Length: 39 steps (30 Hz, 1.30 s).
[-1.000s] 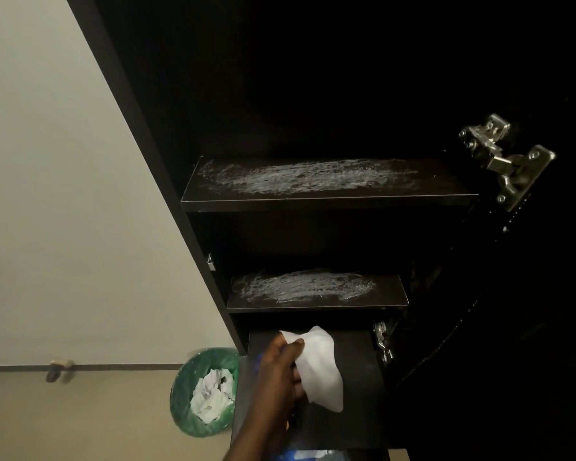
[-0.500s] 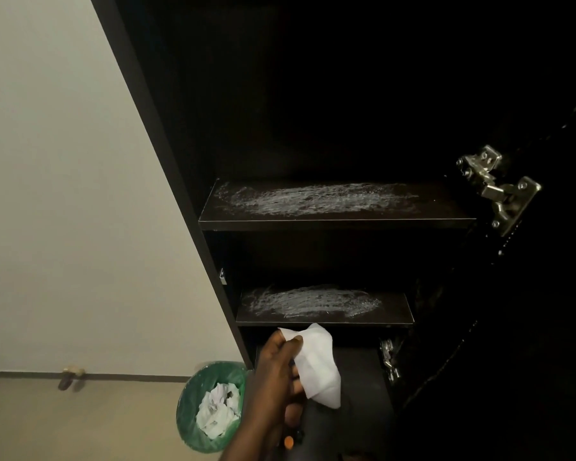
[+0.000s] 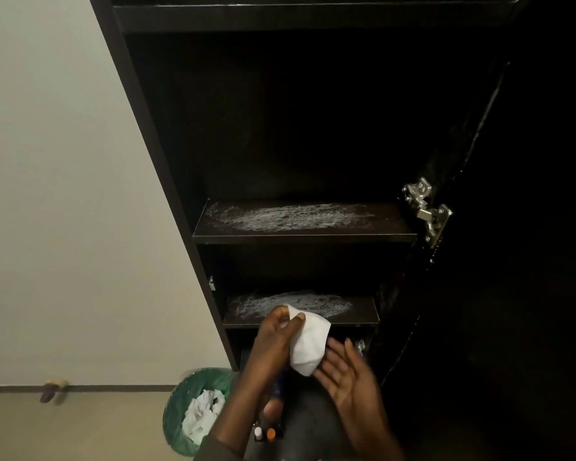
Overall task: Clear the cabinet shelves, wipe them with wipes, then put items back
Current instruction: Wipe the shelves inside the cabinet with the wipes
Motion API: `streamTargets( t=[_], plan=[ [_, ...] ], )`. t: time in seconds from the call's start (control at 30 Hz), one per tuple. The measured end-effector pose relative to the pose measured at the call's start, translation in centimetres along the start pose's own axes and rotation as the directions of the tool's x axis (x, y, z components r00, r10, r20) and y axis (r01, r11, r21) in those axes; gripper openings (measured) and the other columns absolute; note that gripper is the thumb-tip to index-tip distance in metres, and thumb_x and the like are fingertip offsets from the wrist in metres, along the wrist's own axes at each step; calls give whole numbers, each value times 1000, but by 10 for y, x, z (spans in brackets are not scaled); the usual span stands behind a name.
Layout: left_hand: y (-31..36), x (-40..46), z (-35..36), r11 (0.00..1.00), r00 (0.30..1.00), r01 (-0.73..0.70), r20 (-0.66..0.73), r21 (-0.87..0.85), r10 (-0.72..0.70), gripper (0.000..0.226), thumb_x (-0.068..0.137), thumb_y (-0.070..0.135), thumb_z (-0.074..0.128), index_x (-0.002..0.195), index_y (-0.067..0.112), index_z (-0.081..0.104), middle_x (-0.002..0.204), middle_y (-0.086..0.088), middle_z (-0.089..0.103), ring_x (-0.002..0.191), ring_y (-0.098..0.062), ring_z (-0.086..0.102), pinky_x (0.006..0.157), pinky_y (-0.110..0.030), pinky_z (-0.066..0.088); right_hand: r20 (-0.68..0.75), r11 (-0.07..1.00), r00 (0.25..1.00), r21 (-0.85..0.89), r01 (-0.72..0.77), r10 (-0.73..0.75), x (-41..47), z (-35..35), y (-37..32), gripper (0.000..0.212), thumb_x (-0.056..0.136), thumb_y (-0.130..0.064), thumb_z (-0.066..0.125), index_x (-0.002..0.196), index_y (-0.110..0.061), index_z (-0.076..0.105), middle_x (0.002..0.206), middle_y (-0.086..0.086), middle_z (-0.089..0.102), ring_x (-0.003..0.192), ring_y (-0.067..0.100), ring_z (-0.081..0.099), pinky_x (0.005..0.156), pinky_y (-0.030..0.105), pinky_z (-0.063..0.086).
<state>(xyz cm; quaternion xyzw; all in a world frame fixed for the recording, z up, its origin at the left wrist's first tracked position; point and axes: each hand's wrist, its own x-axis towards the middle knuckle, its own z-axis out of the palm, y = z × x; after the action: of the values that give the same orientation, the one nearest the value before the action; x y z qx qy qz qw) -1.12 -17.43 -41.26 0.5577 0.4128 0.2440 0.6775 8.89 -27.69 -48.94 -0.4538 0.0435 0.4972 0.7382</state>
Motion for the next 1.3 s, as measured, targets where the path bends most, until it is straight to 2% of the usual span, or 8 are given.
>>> streamTargets(
  t=[0.13, 0.37, 0.53, 0.8, 0.93, 1.1, 1.2, 1.3],
  plan=[
    [9, 2, 6, 996, 998, -68, 17, 57, 68, 13, 96, 16, 61, 103, 5, 64, 103, -16, 71, 96, -26, 68, 86, -41, 55, 240, 935, 967, -319, 158, -82, -28, 39, -43, 32, 97, -28, 52, 122, -13, 65, 116, 8, 71, 111, 21, 66, 102, 41, 47],
    [21, 5, -7, 958, 978, -207, 28, 199, 206, 8, 96, 17, 60, 102, 12, 63, 94, 1, 67, 82, -9, 65, 63, -13, 52, 204, 916, 970, -347, 201, -136, -35, 52, -59, 26, 86, -6, 68, 111, -3, 64, 107, 16, 72, 102, 29, 69, 95, 39, 52],
    [32, 12, -20, 944, 964, -253, -24, 211, 264, 6, 89, 15, 70, 95, 15, 71, 90, -10, 74, 87, -24, 71, 78, -39, 58, 260, 923, 945, -274, 269, -199, -37, 62, -65, 20, 83, 0, 68, 78, -15, 56, 92, 15, 67, 94, 28, 67, 95, 43, 49],
    [64, 20, -42, 914, 929, -369, 101, 167, 356, 14, 89, 24, 70, 101, 17, 74, 95, 3, 75, 92, -11, 70, 77, -23, 55, 171, 979, 967, 102, 174, -190, -29, 78, -57, 40, 83, 1, 64, 122, -6, 59, 116, 17, 68, 109, 30, 64, 98, 42, 50],
    [87, 27, -52, 916, 915, -366, 244, 162, 322, 15, 96, 25, 61, 103, 16, 70, 98, 5, 68, 91, -7, 62, 74, -18, 46, 205, 971, 967, -154, 185, -152, -39, 91, -45, 29, 82, -4, 66, 111, -3, 67, 102, 16, 69, 95, 25, 67, 97, 43, 51],
    [91, 34, -61, 864, 873, -437, 349, 250, 340, 11, 98, 26, 55, 99, 22, 65, 92, 12, 63, 85, 4, 58, 69, -14, 41, 140, 797, 927, -477, 370, -347, -48, 97, -37, 27, 82, -20, 73, 106, -8, 71, 103, 12, 74, 99, 28, 69, 93, 43, 52],
    [85, 38, -60, 872, 876, -436, 326, 224, 354, 9, 97, 27, 57, 95, 24, 65, 90, 7, 67, 87, -7, 63, 74, -24, 49, 106, 832, 919, -393, 390, -381, -50, 93, -40, 17, 79, -23, 74, 89, -10, 68, 92, 9, 70, 92, 26, 65, 82, 39, 52],
    [75, 41, -60, 907, 914, -372, 251, 198, 320, 12, 98, 27, 55, 100, 20, 64, 97, 2, 66, 93, -15, 64, 77, -29, 51, 89, 891, 947, -324, 319, -307, -53, 86, -40, 19, 85, -21, 70, 101, -11, 68, 104, 10, 72, 100, 27, 68, 90, 46, 55]
  ],
)
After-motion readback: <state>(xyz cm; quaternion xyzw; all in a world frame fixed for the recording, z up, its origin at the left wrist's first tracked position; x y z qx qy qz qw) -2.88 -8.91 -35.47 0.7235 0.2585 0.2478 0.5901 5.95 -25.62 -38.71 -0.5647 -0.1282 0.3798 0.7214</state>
